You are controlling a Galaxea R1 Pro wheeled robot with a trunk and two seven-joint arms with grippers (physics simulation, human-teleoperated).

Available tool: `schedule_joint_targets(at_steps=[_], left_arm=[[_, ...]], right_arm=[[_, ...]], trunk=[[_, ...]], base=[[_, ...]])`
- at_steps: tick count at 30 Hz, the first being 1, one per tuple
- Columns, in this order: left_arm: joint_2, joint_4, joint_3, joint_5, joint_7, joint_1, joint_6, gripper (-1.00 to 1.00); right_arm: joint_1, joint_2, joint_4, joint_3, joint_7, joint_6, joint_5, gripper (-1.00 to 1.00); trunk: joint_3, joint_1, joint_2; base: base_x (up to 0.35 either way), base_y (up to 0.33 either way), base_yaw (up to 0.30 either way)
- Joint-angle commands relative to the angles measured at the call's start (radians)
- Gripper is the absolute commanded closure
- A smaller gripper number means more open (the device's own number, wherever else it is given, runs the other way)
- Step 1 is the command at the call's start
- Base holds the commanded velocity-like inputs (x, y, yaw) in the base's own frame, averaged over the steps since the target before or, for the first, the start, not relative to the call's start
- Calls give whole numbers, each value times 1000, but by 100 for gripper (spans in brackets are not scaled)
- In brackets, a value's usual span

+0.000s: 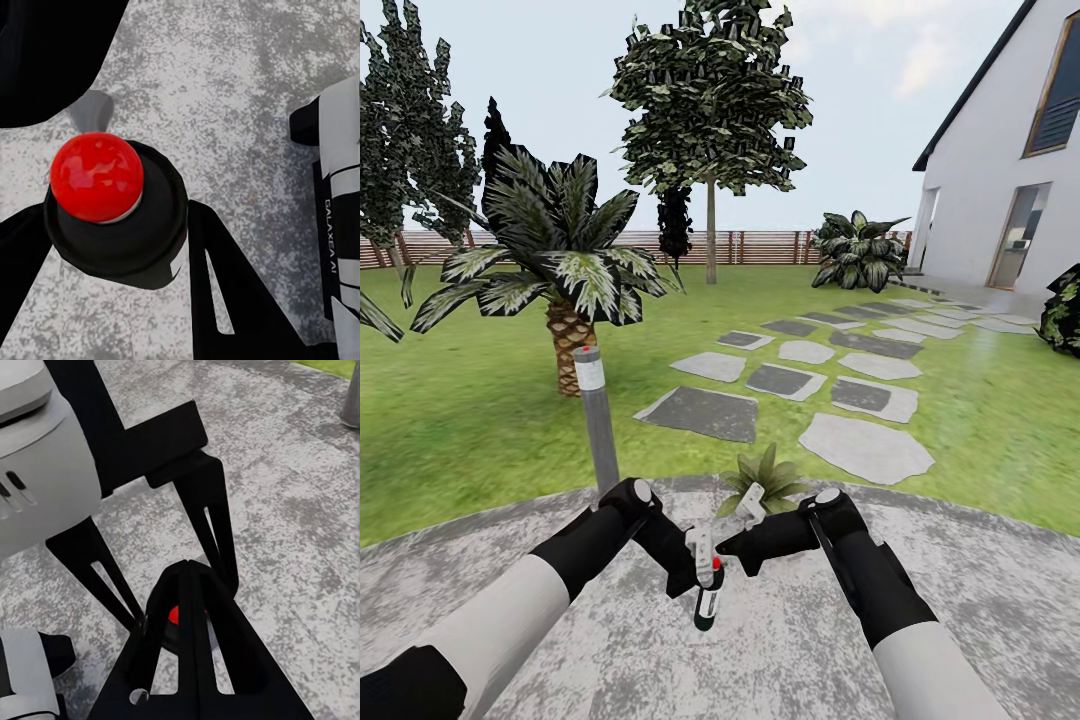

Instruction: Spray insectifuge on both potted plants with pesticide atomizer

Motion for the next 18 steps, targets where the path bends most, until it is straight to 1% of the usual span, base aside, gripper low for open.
schedule_joint_targets(at_steps=[1,18], left_arm=[[1,-2,-2,-1,-4,-1,10,100],[-1,-2,3,-1,-5,-16,10,100]], right_arm=[[-1,1,-1,-1,6,8,7,100],[-1,-1,-1,-1,6,8,7,100]], trunk=[[-1,0,-1],[-1,0,-1]], base=[[0,0,0],[0,0,0]])
